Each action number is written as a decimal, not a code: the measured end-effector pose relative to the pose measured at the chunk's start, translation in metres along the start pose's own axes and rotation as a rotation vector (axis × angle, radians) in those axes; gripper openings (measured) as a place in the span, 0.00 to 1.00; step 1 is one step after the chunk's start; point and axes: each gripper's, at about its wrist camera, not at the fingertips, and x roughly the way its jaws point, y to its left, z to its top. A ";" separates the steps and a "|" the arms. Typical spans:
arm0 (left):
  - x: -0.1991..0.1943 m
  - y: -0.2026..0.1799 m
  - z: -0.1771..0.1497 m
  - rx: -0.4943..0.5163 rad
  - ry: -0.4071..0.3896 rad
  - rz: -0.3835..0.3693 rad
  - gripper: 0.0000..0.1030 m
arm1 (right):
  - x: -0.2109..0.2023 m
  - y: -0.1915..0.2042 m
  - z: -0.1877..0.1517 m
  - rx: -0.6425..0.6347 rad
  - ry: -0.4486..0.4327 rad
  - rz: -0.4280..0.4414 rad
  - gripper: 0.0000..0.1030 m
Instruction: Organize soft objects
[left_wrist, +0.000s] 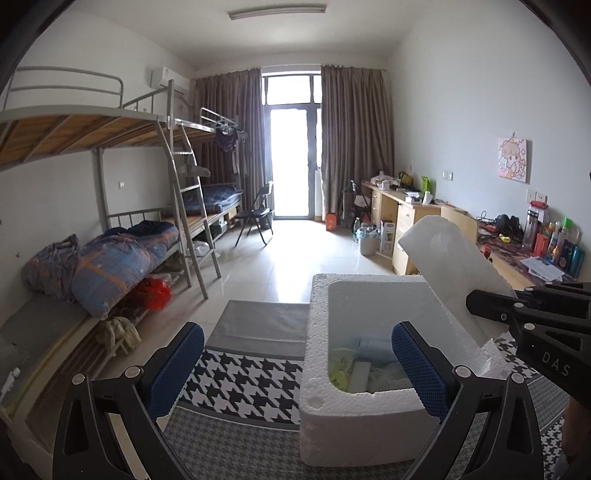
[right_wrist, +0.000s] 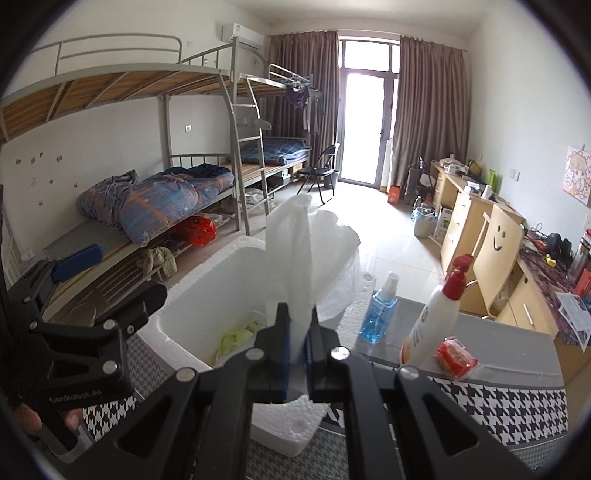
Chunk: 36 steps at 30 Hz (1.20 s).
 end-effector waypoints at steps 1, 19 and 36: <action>0.000 0.001 -0.001 0.000 0.002 0.002 0.99 | 0.001 0.001 0.001 -0.005 0.000 -0.002 0.09; -0.018 0.014 -0.012 -0.018 -0.020 0.009 0.99 | 0.039 0.005 -0.003 0.003 0.089 0.052 0.59; -0.039 0.001 -0.012 -0.006 -0.039 -0.018 0.99 | -0.003 0.001 -0.005 0.019 0.015 0.030 0.79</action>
